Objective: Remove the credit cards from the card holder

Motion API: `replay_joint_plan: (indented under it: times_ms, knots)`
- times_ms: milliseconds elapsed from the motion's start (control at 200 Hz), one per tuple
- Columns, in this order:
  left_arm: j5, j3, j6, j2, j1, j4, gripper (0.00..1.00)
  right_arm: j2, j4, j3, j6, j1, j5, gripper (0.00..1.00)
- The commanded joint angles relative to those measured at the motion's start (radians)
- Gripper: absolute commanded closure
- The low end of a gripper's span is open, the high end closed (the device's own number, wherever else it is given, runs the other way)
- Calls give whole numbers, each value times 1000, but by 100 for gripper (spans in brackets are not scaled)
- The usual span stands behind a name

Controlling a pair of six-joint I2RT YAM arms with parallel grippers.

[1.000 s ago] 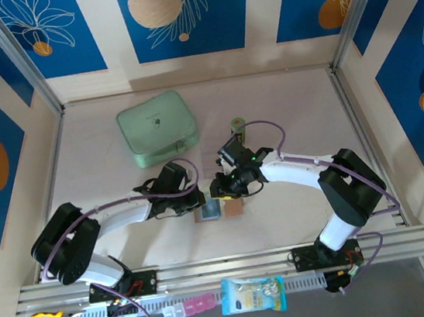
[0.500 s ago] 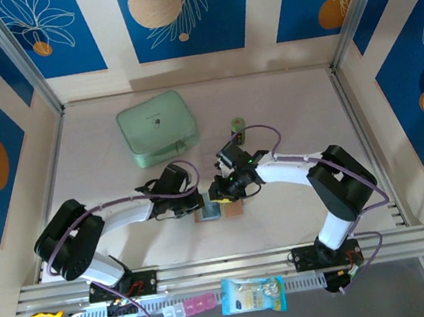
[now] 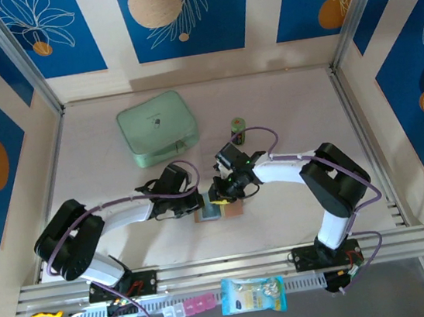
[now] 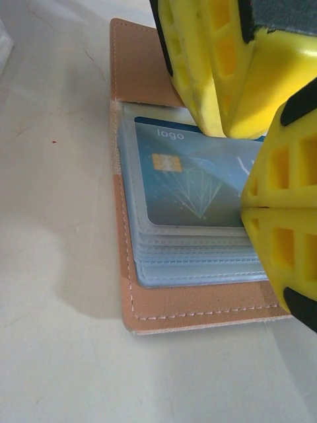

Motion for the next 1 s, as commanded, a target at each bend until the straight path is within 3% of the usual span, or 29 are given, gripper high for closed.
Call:
replay_joint_plan:
  times_ms: [0,485,995]
  knots:
    - [-21,-4,13,13,-6,-51,100,14,-32,-4,-7,-2,8,75]
    - [-23,-11,8,6,-5,-53,100,-35,-114,19,-55,-4,87,64]
    - [13,85,36,-27,-18,-113,100,-131,-37,-65,-62,-60,-18,66]
